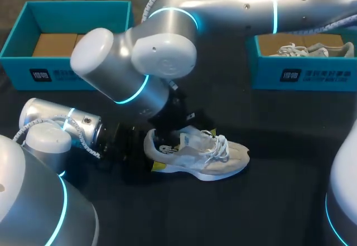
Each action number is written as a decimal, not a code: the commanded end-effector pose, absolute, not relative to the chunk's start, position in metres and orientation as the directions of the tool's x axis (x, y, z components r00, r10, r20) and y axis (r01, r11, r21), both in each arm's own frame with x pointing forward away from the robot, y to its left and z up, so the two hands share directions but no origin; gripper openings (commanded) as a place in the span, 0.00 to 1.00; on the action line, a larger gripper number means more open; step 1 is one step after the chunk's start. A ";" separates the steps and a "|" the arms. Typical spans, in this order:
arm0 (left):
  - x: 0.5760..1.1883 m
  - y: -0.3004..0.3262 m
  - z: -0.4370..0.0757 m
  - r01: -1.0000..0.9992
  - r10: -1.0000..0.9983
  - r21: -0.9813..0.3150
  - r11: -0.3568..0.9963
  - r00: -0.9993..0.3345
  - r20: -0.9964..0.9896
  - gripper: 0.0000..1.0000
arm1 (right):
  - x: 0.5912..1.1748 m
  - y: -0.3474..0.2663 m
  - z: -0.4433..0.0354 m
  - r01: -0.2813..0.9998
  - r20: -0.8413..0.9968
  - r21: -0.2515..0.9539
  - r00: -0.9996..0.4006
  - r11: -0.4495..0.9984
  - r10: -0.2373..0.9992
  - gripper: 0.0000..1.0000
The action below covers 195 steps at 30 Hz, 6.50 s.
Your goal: Take the shoe out of the shoebox, open the shoe tongue, remove and reinsert the insole, then place the shoe into the shoebox
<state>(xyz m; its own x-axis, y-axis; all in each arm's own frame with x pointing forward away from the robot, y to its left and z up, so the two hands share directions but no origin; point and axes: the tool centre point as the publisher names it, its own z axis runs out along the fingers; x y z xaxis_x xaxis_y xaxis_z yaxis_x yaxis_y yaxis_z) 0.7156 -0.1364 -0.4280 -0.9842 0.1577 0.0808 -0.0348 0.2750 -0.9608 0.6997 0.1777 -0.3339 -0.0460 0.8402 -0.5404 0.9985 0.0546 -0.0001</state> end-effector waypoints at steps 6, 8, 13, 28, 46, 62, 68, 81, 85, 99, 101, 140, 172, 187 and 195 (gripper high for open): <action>0.716 -0.137 -0.430 -0.034 0.154 -0.961 0.275 -0.985 0.079 0.00 | 0.697 0.172 -0.338 0.575 -0.261 0.408 0.818 -0.709 0.513 0.49; 0.716 -0.137 -0.430 -0.034 0.154 -0.961 0.275 -0.985 0.079 0.00 | 0.696 0.173 -0.337 0.574 -0.260 0.406 0.818 -0.711 0.512 0.42; 0.716 -0.137 -0.430 -0.034 0.154 -0.961 0.275 -0.985 0.079 0.00 | 0.698 0.173 -0.333 0.579 -0.263 0.397 0.815 -0.712 0.516 0.41; 0.716 -0.137 -0.430 -0.034 0.154 -0.961 0.275 -0.985 0.079 0.00 | 0.702 0.180 -0.333 0.613 -0.265 0.330 0.790 -0.718 0.553 0.00; 0.716 -0.137 -0.430 -0.034 0.154 -0.961 0.275 -0.985 0.079 0.00 | 0.703 0.139 -0.327 0.678 -0.068 0.158 0.733 -0.718 0.677 0.00; 0.716 -0.137 -0.430 -0.034 0.154 -0.961 0.275 -0.985 0.079 0.00 | 0.706 0.116 -0.317 0.716 0.094 0.092 0.685 -0.692 0.722 0.00; 0.716 -0.137 -0.430 -0.034 0.154 -0.961 0.275 -0.985 0.079 0.00 | 0.708 0.104 -0.319 0.723 0.140 0.065 0.676 -0.687 0.724 0.00; 0.716 -0.137 -0.430 -0.034 0.154 -0.961 0.275 -0.985 0.079 0.00 | 0.706 0.086 -0.332 0.715 0.161 -0.004 0.690 -0.699 0.705 0.00; 0.716 -0.137 -0.430 -0.034 0.154 -0.961 0.275 -0.985 0.079 0.00 | 0.705 0.084 -0.338 0.715 0.168 -0.022 0.692 -0.699 0.702 0.00; 0.716 -0.137 -0.430 -0.034 0.154 -0.961 0.275 -0.985 0.079 0.00 | 0.701 0.071 -0.351 0.718 0.213 -0.070 0.689 -0.692 0.693 0.00; 0.716 -0.137 -0.430 -0.034 0.154 -0.961 0.275 -0.985 0.079 0.00 | 0.700 0.072 -0.350 0.723 0.213 -0.072 0.685 -0.687 0.697 0.00; 0.716 -0.137 -0.430 -0.034 0.154 -0.961 0.275 -0.985 0.079 0.00 | 0.694 0.194 -0.183 0.961 -0.125 0.194 0.225 -0.199 0.966 0.00; 0.716 -0.137 -0.430 -0.034 0.154 -0.961 0.275 -0.985 0.079 0.00 | 0.668 0.237 -0.197 0.762 -0.093 0.154 -0.623 0.629 0.777 0.00; 0.716 -0.137 -0.430 -0.034 0.154 -0.961 0.275 -0.985 0.079 0.00 | 0.674 0.252 -0.213 0.422 -0.215 0.126 -0.872 0.898 0.441 0.00; 0.716 -0.137 -0.430 -0.034 0.154 -0.961 0.275 -0.985 0.079 0.00 | 0.673 0.254 -0.229 0.252 -0.180 0.146 -0.944 0.957 0.276 0.00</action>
